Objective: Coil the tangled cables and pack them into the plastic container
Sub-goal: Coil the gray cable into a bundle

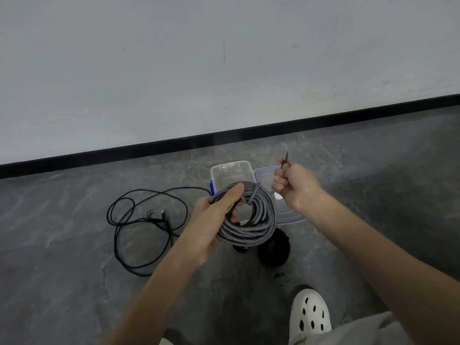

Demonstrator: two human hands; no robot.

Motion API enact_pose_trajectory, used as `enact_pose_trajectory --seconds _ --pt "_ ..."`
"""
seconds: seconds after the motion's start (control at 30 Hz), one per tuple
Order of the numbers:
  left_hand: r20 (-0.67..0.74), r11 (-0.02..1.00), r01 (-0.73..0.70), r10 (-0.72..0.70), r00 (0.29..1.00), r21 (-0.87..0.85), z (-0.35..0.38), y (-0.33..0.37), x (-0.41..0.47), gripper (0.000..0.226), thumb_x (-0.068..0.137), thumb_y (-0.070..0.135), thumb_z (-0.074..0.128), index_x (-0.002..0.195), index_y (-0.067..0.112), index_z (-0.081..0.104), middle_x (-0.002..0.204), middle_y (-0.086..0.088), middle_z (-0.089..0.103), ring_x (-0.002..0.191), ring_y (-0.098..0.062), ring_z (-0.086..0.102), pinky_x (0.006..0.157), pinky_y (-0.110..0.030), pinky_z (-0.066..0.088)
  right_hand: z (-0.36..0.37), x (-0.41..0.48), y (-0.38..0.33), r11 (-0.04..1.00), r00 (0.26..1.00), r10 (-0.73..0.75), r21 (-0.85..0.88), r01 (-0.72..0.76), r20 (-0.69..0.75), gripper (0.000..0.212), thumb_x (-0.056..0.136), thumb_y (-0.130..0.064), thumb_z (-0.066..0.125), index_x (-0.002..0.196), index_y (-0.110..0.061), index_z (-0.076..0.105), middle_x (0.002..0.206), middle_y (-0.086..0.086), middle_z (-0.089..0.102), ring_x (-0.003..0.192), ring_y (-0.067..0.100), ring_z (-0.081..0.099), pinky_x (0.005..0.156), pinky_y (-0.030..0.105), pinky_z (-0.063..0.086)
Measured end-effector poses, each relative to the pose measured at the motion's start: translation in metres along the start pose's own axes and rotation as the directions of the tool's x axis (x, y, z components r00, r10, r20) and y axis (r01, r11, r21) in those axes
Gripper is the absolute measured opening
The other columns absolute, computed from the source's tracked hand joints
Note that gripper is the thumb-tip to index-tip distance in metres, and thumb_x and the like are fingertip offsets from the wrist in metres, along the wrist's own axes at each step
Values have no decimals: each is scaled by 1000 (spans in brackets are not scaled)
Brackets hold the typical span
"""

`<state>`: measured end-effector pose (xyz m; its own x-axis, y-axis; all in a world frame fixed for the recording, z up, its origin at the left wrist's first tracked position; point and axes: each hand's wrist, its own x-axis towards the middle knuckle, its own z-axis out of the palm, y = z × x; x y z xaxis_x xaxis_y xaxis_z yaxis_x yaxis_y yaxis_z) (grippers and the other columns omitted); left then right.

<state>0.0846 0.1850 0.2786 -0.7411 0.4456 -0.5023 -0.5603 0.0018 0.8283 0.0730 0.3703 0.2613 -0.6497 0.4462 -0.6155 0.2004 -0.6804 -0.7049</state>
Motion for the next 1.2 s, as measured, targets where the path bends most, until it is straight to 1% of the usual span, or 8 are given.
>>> enact_pose_trajectory --seconds 0.1,0.2,0.47,0.57,0.67,0.9,1.0,1.2 --pt "-55 1000 -2 0 998 -29 -7 5 0 37 76 46 70 54 16 69 53 3 59 45 -9 56 44 -18 43 -3 -25 -7 900 900 -316 -205 385 302 27 101 0 40 119 -7 60 55 -1 44 42 8 36 43 23 40" --pt "-139 1000 -27 25 990 -16 -19 9 3 40 67 54 71 68 14 71 54 3 57 44 -8 53 41 -19 42 -1 -58 1 612 678 -334 -397 684 654 25 96 0 50 112 -15 60 57 -8 57 54 7 53 59 23 50" --pt "-132 994 -87 79 988 -58 -18 10 3 54 67 63 66 86 12 67 62 2 54 53 -8 48 53 -22 41 11 -79 7 298 591 -357 -511 806 723 5 82 -7 72 86 -4 72 86 9 62 77 23 58 75 41 51" --pt "-14 981 -25 23 1000 -194 -19 11 3 53 82 58 56 93 8 68 81 -2 67 69 -15 64 71 -27 47 10 -78 13 289 623 -347 -552 782 702 4 80 -10 75 83 -7 73 91 9 62 88 24 58 87 38 49" --pt "88 973 -10 31 996 -231 -25 16 2 60 91 56 46 114 5 69 115 -14 70 107 -27 68 92 -39 51 9 -79 15 301 701 -358 -634 712 618 7 75 -20 79 75 -24 73 108 -3 56 113 12 45 97 8 28" --pt "109 984 -33 53 993 -176 -21 14 1 46 87 51 54 95 11 78 103 -12 74 96 -22 72 73 -26 56 9 -71 15 892 928 38 -432 135 370 63 70 9 76 113 -22 44 111 18 66 101 33 67 94 51 52" --pt "118 989 -53 69 991 -135 -22 11 2 39 84 40 65 93 4 75 106 -15 72 97 -25 70 78 -30 57 7 -67 12 865 894 163 -496 74 418 49 76 7 72 116 -16 57 102 16 73 97 29 70 90 42 55" --pt "133 983 -182 182 974 -10 -24 8 2 13 76 6 72 88 10 76 92 -13 74 86 -21 72 69 -22 55 10 -66 17 751 925 -19 -606 264 379 32 73 8 75 101 -7 70 92 8 75 89 21 72 85 36 57"
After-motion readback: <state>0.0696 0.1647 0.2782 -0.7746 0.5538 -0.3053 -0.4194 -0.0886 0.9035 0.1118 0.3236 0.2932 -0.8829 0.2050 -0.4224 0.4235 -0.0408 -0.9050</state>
